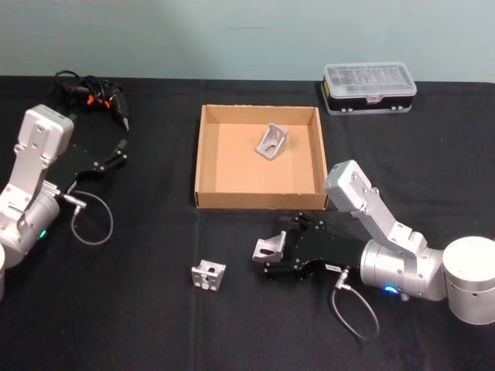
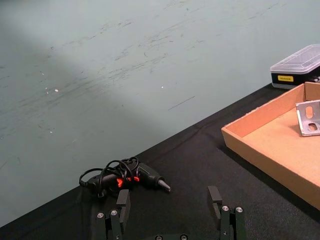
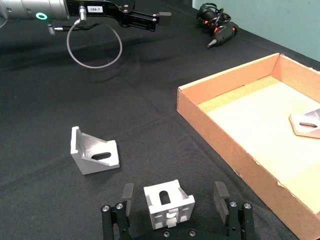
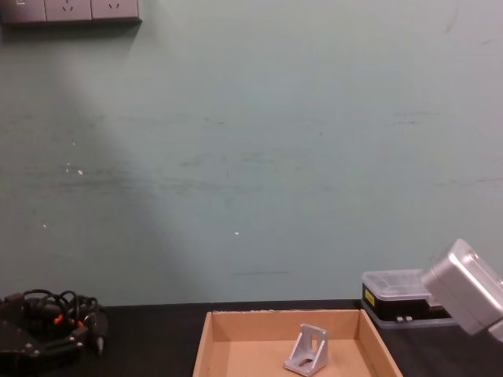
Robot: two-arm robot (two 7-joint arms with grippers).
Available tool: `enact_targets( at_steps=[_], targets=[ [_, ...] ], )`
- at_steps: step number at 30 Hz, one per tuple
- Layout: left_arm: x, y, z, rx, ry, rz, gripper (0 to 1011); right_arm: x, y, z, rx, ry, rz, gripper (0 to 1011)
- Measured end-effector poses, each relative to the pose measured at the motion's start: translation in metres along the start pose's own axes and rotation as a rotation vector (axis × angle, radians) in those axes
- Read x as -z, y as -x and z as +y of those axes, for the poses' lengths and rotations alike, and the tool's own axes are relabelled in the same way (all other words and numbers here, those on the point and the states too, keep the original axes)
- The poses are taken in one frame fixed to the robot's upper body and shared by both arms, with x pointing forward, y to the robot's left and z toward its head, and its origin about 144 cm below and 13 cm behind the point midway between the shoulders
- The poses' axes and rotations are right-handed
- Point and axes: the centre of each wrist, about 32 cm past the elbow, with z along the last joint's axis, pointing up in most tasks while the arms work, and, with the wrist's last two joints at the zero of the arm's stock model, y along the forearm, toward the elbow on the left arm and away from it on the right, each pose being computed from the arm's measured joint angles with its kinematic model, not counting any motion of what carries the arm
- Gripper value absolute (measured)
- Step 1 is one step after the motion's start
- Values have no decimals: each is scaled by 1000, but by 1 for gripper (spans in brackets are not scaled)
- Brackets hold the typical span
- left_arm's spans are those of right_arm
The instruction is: Use one hand to pick up the angle iron from the table and place it into the box.
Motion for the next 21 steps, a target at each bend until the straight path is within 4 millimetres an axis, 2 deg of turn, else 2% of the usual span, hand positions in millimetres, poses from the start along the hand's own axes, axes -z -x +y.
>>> enact_targets(
  at_steps=[6, 7, 10, 13, 16, 21],
  targets=[
    [0, 0, 0, 0, 0, 0, 1011, 0, 0, 0, 0, -1, -1, 947],
    [0, 0, 0, 0, 0, 0, 1011, 0, 0, 0, 0, -1, -1, 896],
    [0, 0, 0, 0, 0, 0, 1011, 0, 0, 0, 0, -1, -2, 848],
    [0, 0, 0, 0, 0, 0, 1011, 0, 0, -1, -1, -1, -2, 722],
    [0, 0, 0, 0, 0, 0, 1011, 0, 0, -1, -1, -2, -2, 663],
    [0, 0, 0, 0, 0, 0, 1011, 0, 0, -1, -1, -2, -3, 482]
  ],
)
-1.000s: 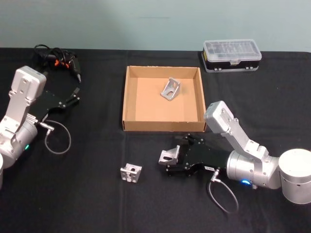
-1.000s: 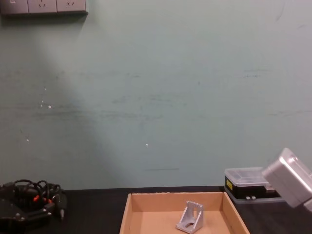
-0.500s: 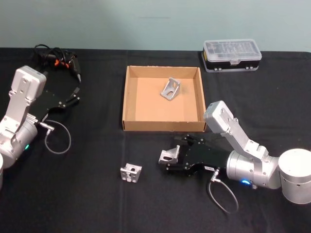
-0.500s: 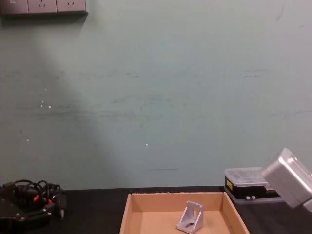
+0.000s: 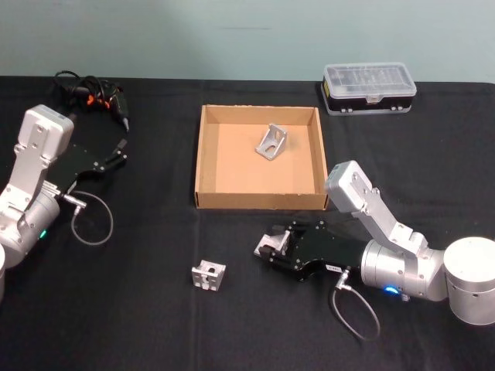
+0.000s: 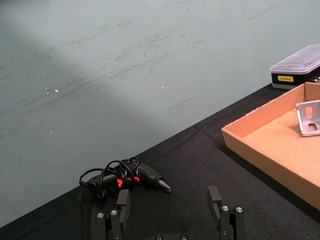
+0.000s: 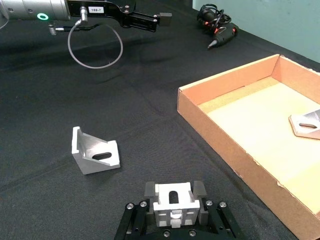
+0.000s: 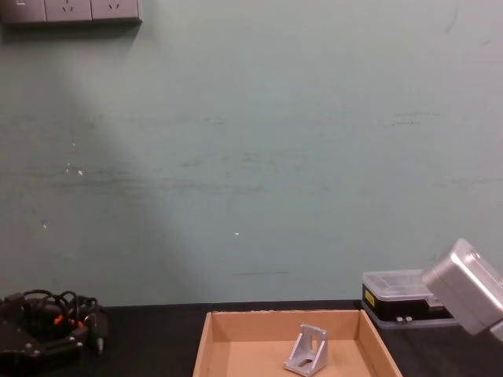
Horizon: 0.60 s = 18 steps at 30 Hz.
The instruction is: Use one hand to pick up the angle iron from the table and place it into the box.
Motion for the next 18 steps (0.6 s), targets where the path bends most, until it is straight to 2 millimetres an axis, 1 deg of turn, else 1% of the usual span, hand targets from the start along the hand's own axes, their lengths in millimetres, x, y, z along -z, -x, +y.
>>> enact_targets(
  at_steps=[3, 18],
  targets=[
    [0, 0, 0, 0, 0, 0, 1011, 0, 0, 0, 0, 0, 0, 451],
    [0, 0, 0, 0, 0, 0, 1011, 0, 0, 0, -1, 0, -1, 451]
  ],
)
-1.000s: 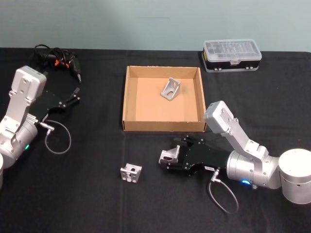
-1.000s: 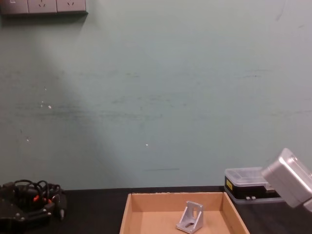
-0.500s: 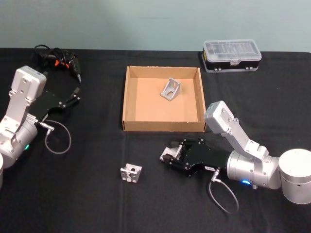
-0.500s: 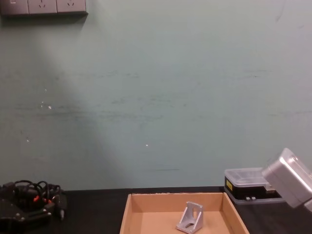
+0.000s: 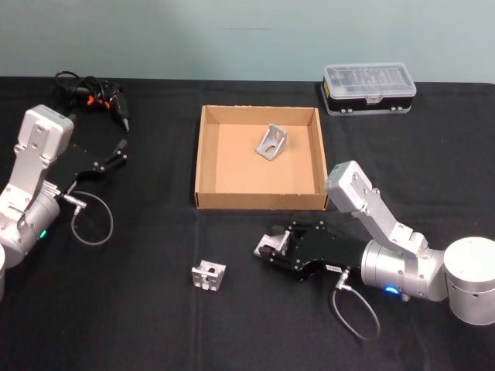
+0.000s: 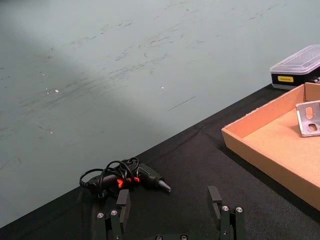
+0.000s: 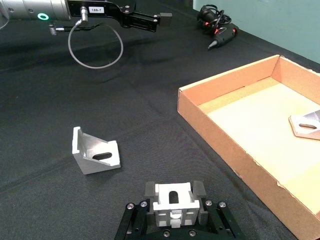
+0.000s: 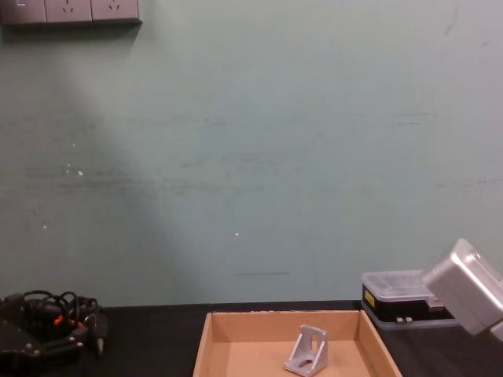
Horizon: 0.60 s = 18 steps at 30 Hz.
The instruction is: Use one hand to pick up the angle iron from the table and place it into the box.
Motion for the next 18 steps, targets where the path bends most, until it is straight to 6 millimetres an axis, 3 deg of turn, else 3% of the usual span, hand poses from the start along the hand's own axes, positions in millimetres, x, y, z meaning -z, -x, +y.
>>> enact_targets(
  at_steps=[18],
  targets=[
    [0, 0, 0, 0, 0, 0, 1011, -4, -2, -2, -6, -20, 8, 451]
  ],
)
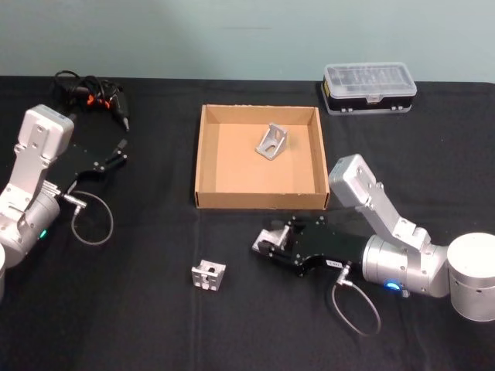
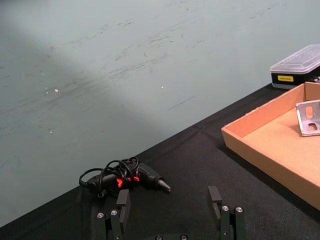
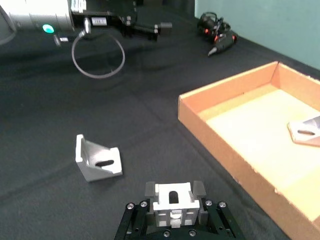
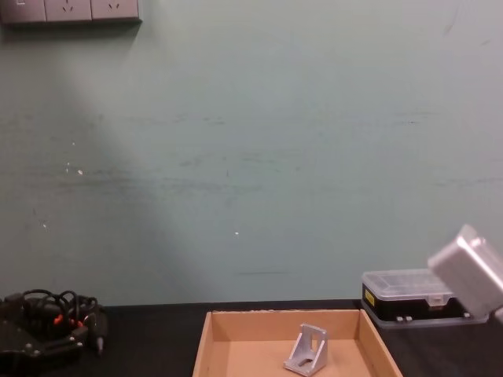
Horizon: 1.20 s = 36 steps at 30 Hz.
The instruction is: Use one hand to pick up the angle iron from the table and place it into the box.
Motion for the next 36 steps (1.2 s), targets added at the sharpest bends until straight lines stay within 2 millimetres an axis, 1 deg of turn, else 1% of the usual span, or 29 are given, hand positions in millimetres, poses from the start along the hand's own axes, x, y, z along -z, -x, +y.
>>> enact_targets(
  at_steps=[10, 16, 21, 23, 27, 33, 35, 36],
  targets=[
    [0, 0, 0, 0, 0, 0, 1011, -18, -3, -8, 0, -62, 19, 451],
    [0, 0, 0, 0, 0, 0, 1011, -34, -5, -14, 1, -105, 32, 451],
    [0, 0, 0, 0, 0, 0, 1011, -51, -12, -16, 20, -138, 31, 451],
    [0, 0, 0, 0, 0, 0, 1011, -58, -16, -15, 39, -145, 29, 451],
    [0, 0, 0, 0, 0, 0, 1011, -66, -25, -11, 82, -144, 31, 451],
    [0, 0, 0, 0, 0, 0, 1011, -71, -39, -2, 145, -142, 34, 451],
    [0, 0, 0, 0, 0, 0, 1011, -73, -48, 5, 177, -133, 40, 451],
    [0, 0, 0, 0, 0, 0, 1011, -73, -48, 5, 177, -133, 40, 451]
  ],
)
